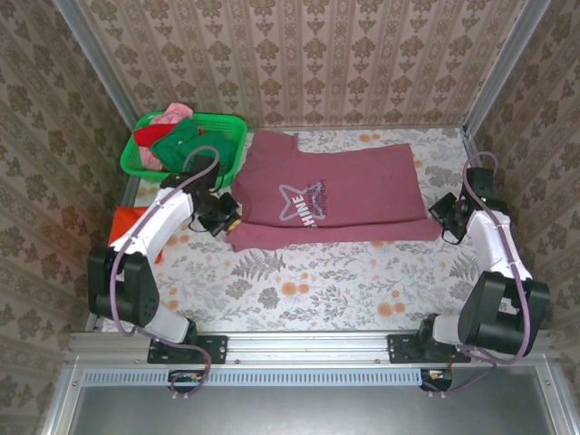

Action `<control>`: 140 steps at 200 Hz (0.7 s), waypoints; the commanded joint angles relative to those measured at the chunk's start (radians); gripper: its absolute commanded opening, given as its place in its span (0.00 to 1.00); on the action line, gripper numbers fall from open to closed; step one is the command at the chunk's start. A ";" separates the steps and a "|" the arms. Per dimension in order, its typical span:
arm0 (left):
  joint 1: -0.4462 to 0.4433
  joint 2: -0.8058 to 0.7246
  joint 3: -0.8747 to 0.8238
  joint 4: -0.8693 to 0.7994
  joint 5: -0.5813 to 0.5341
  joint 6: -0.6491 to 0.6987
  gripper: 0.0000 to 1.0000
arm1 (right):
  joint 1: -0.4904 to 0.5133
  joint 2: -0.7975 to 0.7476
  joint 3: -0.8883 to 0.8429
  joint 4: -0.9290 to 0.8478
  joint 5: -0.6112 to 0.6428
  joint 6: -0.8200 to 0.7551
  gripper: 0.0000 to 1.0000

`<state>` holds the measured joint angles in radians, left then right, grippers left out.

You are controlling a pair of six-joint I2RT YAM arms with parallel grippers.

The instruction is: Fold and stack the t-shirts

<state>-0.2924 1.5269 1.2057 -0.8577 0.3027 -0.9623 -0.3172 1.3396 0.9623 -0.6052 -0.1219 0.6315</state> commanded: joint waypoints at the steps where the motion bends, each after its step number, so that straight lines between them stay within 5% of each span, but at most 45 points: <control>1: 0.010 0.045 0.069 -0.042 -0.004 0.048 0.00 | 0.000 0.045 0.067 -0.019 -0.023 -0.009 0.00; 140: 0.076 0.217 0.260 -0.092 -0.022 0.123 0.00 | 0.106 0.382 0.341 -0.043 -0.007 -0.041 0.00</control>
<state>-0.2337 1.7069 1.4067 -0.9154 0.2943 -0.8745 -0.2241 1.6825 1.2503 -0.6109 -0.1417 0.6121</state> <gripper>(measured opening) 0.050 0.042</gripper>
